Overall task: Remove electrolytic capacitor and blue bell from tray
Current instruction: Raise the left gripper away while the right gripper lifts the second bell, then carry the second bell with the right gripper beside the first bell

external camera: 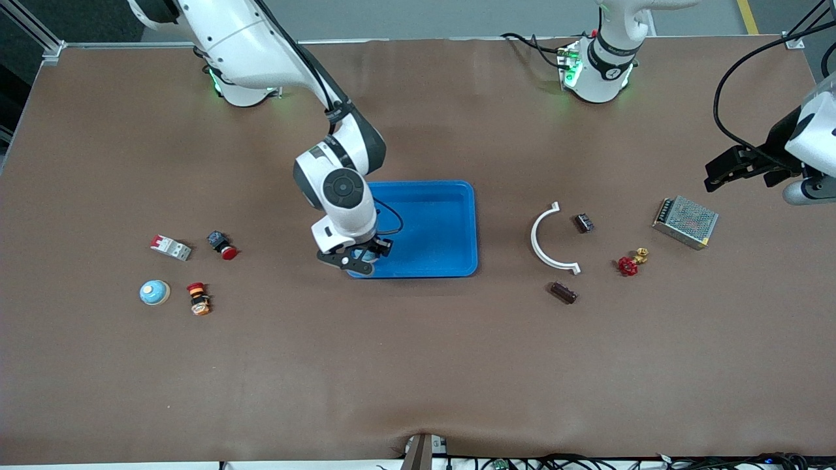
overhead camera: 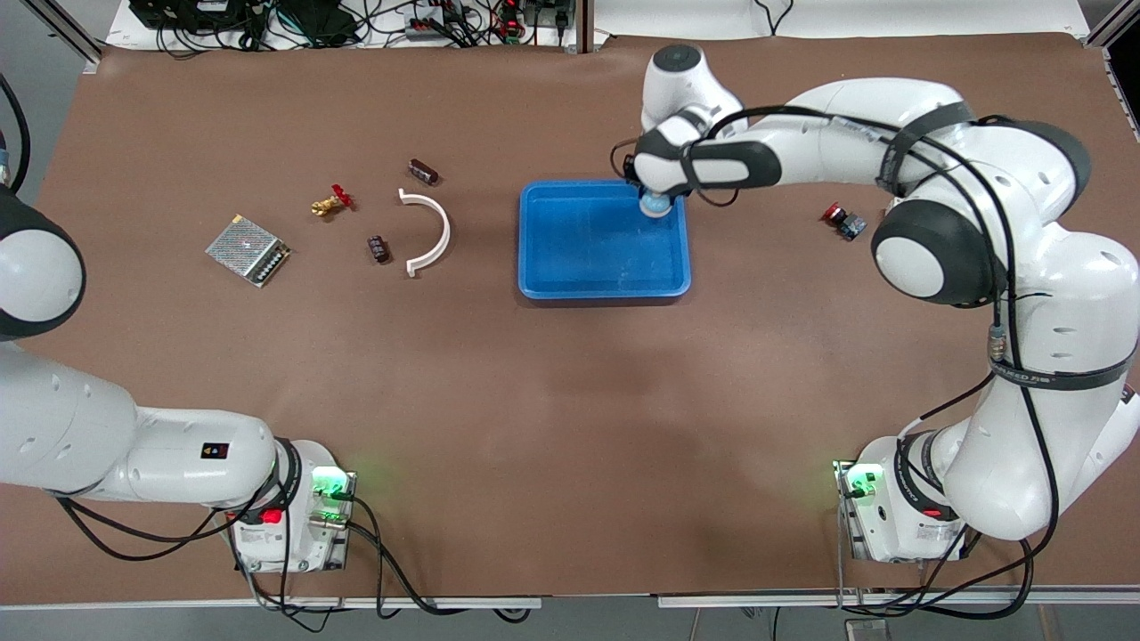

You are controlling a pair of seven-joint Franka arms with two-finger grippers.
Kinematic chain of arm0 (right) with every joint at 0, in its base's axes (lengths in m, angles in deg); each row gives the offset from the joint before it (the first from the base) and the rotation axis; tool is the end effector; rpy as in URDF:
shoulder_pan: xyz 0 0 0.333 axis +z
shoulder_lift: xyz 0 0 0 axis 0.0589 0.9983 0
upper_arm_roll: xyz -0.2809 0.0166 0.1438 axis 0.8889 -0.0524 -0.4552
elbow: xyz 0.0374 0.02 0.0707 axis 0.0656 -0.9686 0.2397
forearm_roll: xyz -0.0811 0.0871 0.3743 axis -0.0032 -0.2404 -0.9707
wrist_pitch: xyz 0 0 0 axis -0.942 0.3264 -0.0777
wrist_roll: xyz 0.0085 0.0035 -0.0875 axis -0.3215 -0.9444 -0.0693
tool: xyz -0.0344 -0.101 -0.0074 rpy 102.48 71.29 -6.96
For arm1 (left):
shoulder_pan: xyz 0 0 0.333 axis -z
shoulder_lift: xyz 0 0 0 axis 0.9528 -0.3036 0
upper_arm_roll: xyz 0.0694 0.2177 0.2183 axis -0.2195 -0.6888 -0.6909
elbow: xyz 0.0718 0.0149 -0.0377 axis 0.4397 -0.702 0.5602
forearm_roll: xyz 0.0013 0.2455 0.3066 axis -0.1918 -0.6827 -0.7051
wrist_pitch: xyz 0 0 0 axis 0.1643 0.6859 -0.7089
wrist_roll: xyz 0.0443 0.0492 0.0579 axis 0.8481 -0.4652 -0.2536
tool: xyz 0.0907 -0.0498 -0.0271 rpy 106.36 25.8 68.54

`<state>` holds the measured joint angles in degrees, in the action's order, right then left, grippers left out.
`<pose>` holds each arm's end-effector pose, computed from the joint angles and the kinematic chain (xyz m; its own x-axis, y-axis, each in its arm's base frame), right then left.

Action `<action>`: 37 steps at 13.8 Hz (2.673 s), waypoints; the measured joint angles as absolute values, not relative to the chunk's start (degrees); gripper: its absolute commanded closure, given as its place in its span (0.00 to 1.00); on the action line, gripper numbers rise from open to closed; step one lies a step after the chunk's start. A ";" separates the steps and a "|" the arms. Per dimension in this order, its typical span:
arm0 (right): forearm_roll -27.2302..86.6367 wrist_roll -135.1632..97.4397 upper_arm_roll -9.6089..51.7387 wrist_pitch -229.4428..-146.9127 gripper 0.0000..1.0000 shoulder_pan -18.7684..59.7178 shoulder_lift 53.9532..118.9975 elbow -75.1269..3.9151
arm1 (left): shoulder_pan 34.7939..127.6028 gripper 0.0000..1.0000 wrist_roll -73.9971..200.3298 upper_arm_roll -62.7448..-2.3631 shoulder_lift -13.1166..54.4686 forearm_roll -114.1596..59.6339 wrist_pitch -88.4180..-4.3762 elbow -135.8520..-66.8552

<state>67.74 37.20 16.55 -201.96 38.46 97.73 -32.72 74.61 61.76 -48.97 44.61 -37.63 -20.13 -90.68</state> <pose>0.5608 0.3811 0.2484 0.9612 -0.2758 0.0016 -0.2757 -0.9606 0.0361 0.5634 -0.0377 0.6184 0.9979 0.0650 0.0047 0.0651 -0.9976 -0.0227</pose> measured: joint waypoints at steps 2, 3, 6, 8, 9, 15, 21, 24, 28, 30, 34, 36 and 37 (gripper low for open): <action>67.74 31.20 16.62 -198.22 1.00 35.34 95.47 -32.38 | 74.62 0.00 61.77 -48.96 44.67 -37.63 -19.95 -90.68; 67.74 27.94 16.65 -196.38 1.00 33.69 94.34 -32.38 | 74.63 0.00 61.77 -48.96 44.67 -37.63 -19.86 -90.68; 67.74 17.08 16.80 -192.46 1.00 28.62 91.30 -32.73 | 74.85 0.00 61.76 -48.90 44.68 -37.63 -19.79 -90.67; 67.73 10.25 16.86 -192.21 1.00 24.95 89.52 -34.61 | 75.11 0.00 61.76 -48.87 44.72 -37.62 -19.80 -90.38; 67.73 7.58 16.87 -192.61 1.00 23.21 88.52 -36.23 | 75.21 0.00 61.77 -48.85 44.78 -37.61 -19.80 -90.27; 67.73 -7.23 16.86 -201.10 1.00 14.96 78.79 -53.21 | 75.18 0.00 61.77 -48.79 44.93 -37.57 -19.27 -90.18; 67.73 -22.46 16.86 -207.96 1.00 5.24 70.73 -67.39 | 75.03 0.00 61.76 -48.88 44.94 -37.57 -18.50 -90.17; 67.73 -29.11 16.84 -210.15 1.00 0.69 68.62 -71.87 | 75.02 0.00 61.76 -48.88 44.94 -37.57 -18.50 -90.17; 67.73 -35.87 16.86 -216.91 1.00 -4.60 67.91 -77.96 | 75.08 0.00 61.77 -48.82 44.94 -37.57 -18.50 -90.16; 67.73 -36.29 16.85 -221.42 1.00 -5.14 67.91 -81.08 | 75.18 0.00 61.77 -48.73 44.96 -37.57 -18.50 -90.14; 67.73 -36.30 16.74 -225.87 1.00 -5.14 67.91 -84.32 | 75.19 0.00 62.63 -48.71 45.20 -37.57 -18.50 -90.00; 67.73 -36.32 16.74 -226.94 1.00 -5.14 67.91 -85.04 | 74.99 0.00 63.67 -48.87 45.35 -37.57 -18.41 -90.00; 67.73 -36.40 16.74 -227.36 1.00 -5.14 67.91 -85.25 | 74.86 0.00 63.92 -48.98 45.37 -37.57 -18.38 -90.00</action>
<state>67.73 -36.40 16.74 -227.36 -5.14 67.91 -85.25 74.86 63.92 -48.98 45.37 -37.57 -18.38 -90.00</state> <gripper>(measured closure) 0.366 0.000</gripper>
